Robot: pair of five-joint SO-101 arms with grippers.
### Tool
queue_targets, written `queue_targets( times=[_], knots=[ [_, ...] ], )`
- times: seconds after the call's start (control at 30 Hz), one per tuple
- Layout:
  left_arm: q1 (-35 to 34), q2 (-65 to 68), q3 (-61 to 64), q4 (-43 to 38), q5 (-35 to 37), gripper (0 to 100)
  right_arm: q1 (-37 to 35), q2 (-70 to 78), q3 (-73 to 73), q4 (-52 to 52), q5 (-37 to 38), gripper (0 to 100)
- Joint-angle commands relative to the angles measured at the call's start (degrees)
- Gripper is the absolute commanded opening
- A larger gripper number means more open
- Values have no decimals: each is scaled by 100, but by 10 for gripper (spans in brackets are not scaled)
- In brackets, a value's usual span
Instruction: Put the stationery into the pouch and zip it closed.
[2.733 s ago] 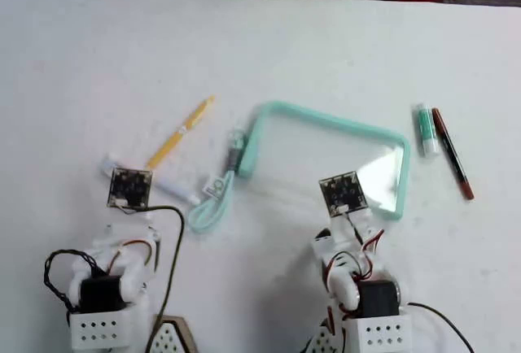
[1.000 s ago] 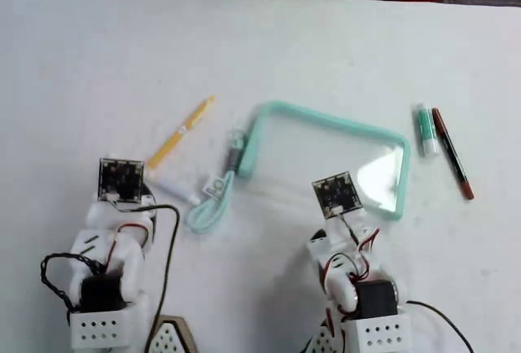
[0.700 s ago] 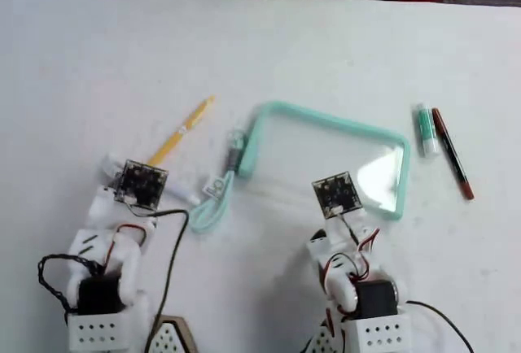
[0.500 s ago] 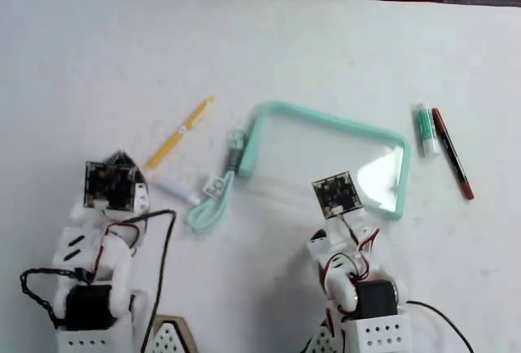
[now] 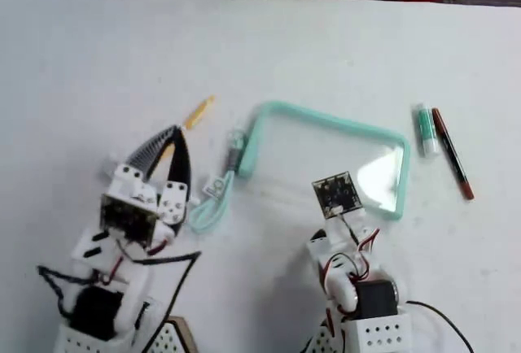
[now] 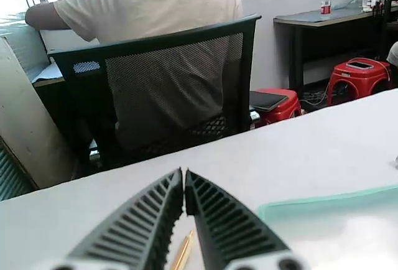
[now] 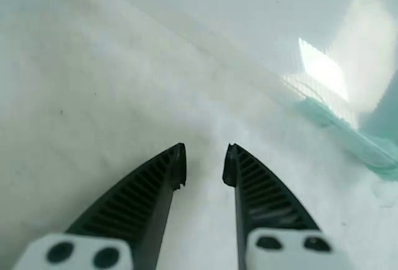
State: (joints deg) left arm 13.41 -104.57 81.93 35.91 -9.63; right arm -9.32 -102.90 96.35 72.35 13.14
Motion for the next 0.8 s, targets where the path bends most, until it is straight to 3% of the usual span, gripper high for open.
queue_targets(
  times=[0.0,0.2,0.6,0.7,0.77],
  knots=[
    [-57,4,774,-738,-114,31,-48,-31,53,31,18,117],
    [-655,4,1248,-1310,-70,28,-48,-31,53,31,26,117],
    [-655,4,1284,-1275,-53,28,40,-22,53,31,18,105],
    [-655,4,1284,-1090,-53,28,470,-22,53,-4,35,9],
    [-629,4,1284,-985,-53,31,593,-31,53,-4,62,48]
  ],
)
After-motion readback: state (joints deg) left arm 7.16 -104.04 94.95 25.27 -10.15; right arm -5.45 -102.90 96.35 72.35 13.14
